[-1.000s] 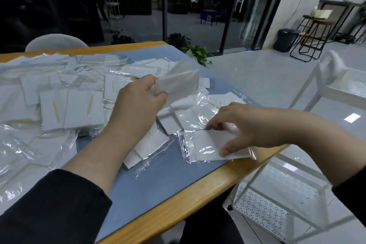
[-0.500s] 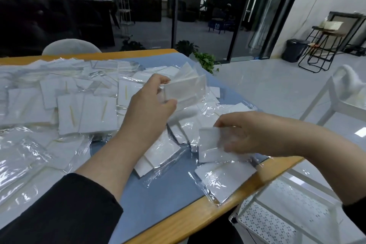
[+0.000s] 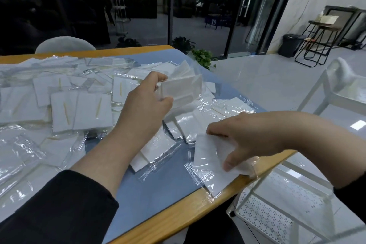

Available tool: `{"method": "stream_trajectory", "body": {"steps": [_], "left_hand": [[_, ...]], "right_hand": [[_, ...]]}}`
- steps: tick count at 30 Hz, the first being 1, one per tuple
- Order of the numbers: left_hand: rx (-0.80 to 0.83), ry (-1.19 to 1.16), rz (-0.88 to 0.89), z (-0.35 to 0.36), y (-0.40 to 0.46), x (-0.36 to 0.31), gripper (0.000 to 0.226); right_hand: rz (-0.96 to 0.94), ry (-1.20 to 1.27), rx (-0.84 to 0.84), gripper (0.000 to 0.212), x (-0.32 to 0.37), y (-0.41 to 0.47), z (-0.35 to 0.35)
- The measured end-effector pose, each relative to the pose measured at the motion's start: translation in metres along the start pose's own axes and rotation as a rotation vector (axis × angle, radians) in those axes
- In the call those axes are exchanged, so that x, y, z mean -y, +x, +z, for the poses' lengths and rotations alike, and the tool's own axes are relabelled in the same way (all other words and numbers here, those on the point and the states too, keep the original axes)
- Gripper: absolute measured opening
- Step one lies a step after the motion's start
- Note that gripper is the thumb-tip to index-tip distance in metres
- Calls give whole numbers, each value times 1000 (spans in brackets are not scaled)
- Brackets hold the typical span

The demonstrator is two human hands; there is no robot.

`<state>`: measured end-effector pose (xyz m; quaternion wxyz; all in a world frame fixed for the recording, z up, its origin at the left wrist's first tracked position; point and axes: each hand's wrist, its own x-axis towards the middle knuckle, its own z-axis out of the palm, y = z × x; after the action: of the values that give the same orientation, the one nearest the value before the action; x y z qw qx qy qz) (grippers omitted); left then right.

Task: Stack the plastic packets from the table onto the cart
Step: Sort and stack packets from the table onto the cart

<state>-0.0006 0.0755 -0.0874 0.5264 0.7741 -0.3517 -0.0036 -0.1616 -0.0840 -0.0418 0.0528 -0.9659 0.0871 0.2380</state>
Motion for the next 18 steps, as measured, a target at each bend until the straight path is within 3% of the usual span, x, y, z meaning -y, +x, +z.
{"method": "stream_trajectory", "body": {"steps": [6, 11, 13, 15, 18], "left_hand": [[1, -21, -12, 0, 0, -1, 36], [59, -85, -43, -1, 3, 2, 32], [100, -43, -32, 1, 4, 4, 33], [158, -42, -33, 2, 5, 5, 34], [232, -106, -71, 1, 2, 3, 30]], "right_hand": [[-43, 97, -9, 32, -5, 1, 2], [-121, 428, -279, 17, -10, -19, -18], [-111, 331, -406, 13, -13, -13, -24], [-84, 74, -473, 10, -15, 2, -24], [-102, -125, -571, 17, -15, 26, -13]]}}
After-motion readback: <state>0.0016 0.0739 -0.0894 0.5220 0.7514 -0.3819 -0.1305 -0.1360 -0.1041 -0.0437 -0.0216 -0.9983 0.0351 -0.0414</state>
